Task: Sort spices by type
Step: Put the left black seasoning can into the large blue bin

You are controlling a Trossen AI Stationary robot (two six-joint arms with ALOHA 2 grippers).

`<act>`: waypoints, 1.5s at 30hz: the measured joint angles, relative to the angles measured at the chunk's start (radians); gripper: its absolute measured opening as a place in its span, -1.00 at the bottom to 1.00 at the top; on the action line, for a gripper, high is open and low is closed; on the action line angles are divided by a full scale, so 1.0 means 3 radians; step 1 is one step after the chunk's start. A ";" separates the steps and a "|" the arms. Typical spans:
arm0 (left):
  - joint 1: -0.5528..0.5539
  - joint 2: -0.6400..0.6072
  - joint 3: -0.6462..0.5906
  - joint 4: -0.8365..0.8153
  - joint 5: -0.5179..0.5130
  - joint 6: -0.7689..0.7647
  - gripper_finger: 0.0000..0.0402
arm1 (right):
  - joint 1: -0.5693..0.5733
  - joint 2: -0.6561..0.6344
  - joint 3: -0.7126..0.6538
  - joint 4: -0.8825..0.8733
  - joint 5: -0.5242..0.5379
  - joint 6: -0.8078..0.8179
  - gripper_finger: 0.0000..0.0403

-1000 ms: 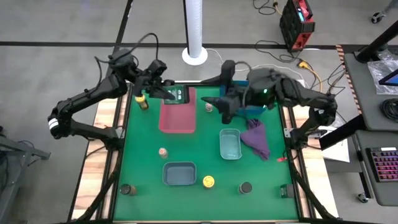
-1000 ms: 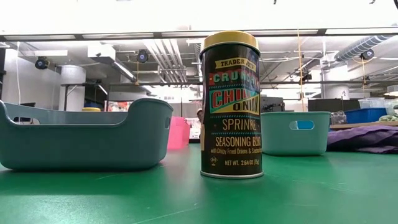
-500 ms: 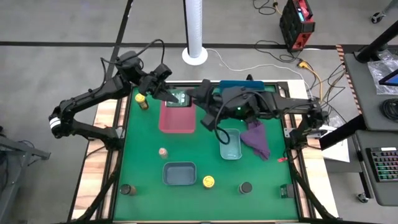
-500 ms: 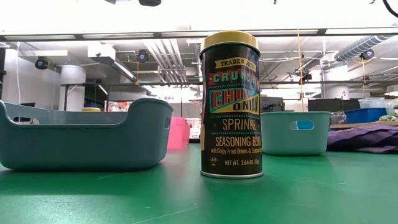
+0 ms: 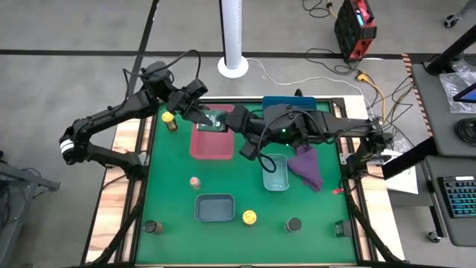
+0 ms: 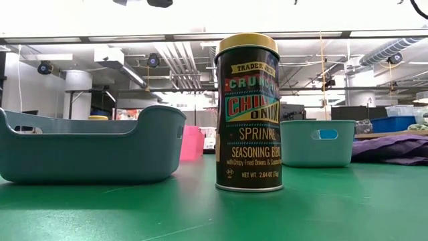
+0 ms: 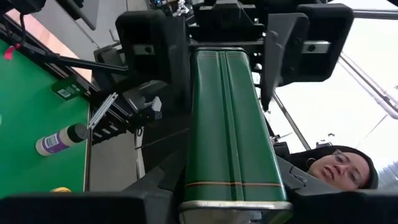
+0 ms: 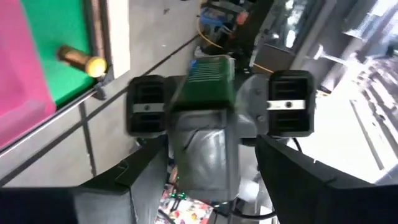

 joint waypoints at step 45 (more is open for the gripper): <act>0.0765 -0.0027 0.0294 0.0020 -0.0452 0.1330 0.17 | -0.0504 0.0028 0.0506 -0.1196 0.0206 0.3836 -0.41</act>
